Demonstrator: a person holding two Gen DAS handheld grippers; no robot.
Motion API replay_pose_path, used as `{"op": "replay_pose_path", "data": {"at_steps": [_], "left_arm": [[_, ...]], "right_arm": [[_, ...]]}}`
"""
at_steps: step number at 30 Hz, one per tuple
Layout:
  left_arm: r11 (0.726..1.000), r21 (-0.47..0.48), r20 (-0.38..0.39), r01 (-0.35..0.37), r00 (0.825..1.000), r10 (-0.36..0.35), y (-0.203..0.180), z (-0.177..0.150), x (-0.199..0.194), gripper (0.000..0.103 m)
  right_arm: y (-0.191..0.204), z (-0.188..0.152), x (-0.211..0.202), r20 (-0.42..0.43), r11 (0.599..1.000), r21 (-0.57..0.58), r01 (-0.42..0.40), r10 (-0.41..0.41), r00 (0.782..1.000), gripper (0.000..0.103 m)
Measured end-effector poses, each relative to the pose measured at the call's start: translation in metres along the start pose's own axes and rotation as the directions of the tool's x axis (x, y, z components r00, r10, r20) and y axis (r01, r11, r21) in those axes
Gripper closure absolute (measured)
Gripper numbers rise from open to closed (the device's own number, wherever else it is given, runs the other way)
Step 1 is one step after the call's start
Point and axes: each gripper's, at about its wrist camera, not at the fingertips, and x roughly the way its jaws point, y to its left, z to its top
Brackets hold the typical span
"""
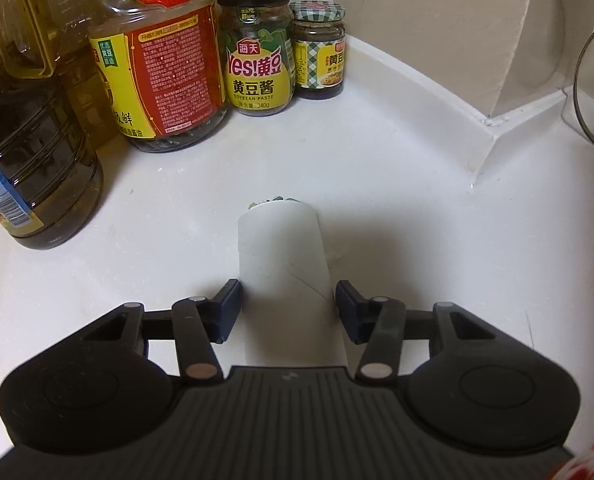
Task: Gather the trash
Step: 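Carry paper tube and orange scrubber down over the trash bin with both tools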
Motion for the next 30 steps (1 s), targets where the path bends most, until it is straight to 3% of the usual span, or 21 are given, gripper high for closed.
{"op": "replay_pose_path", "data": {"at_steps": [14,23,30], "left_arm": [[1.000,0.017,0.025,0.023,0.999,-0.024,0.004,-0.005,-0.015,0.057],[0.995,0.022,0.077,0.100,0.992,-0.101,0.024,-0.033,-0.069,0.057],[0.980,0.060,0.102,0.192,0.975,-0.197,0.041,-0.070,-0.115,0.057]], "right_arm": [[0.013,-0.003,-0.012,0.002,1.000,-0.013,-0.013,0.013,1.000,0.061],[0.047,-0.021,-0.048,0.012,0.999,0.011,-0.053,0.053,0.999,0.061],[0.083,-0.059,-0.093,0.006,0.994,0.064,-0.090,0.090,0.996,0.061]]}}
